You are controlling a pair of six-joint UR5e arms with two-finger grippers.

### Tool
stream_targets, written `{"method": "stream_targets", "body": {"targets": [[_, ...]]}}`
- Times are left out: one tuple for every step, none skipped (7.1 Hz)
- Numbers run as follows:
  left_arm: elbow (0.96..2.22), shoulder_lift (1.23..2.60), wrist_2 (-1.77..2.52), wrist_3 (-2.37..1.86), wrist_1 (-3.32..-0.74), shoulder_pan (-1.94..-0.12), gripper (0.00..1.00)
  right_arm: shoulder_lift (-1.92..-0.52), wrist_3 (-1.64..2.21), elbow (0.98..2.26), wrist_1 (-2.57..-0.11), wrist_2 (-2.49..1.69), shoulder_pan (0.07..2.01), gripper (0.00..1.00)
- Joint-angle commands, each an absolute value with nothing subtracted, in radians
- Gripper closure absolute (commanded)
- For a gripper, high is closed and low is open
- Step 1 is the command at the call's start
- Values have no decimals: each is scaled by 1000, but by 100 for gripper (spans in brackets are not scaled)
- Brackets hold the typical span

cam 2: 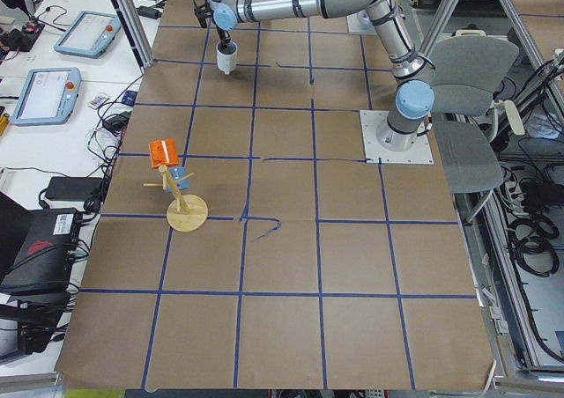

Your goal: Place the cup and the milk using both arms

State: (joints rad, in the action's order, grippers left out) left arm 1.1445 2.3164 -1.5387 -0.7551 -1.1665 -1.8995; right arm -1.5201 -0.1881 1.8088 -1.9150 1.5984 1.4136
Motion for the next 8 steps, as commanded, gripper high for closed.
{"method": "stream_targets", "body": {"targets": [[1097,2367,-1537,-756,-1137,-1907,100,-1500,-187,1732,-1875,1577,1416,82],[1097,2375,-1537,-756,-1120,-1905,89,-1480,-187,1683,-1829,1575,1416,82],[1095,2370,-1537,-702,-1120,-1905,1,-1473,-187,1666,-1816,1575,1416,82],[1095,2352,-1539,-645,-1120,-1901,0,-1473,-186,1660,-1819,1571,1417,82],[1095,2335,-1537,-614,-1124,-1885,0,-1462,-178,1628,-1816,1537,1423,80],[1097,2288,-1534,-603,-1134,-1872,0,-1407,-141,1573,-1825,1534,1477,80],[1124,2228,-1504,-462,-1170,-1861,0,-1346,-55,1492,-1832,1545,1549,83],[1161,2154,-1509,-355,-1265,-1830,0,-1280,7,1411,-1830,1542,1599,83]]}}
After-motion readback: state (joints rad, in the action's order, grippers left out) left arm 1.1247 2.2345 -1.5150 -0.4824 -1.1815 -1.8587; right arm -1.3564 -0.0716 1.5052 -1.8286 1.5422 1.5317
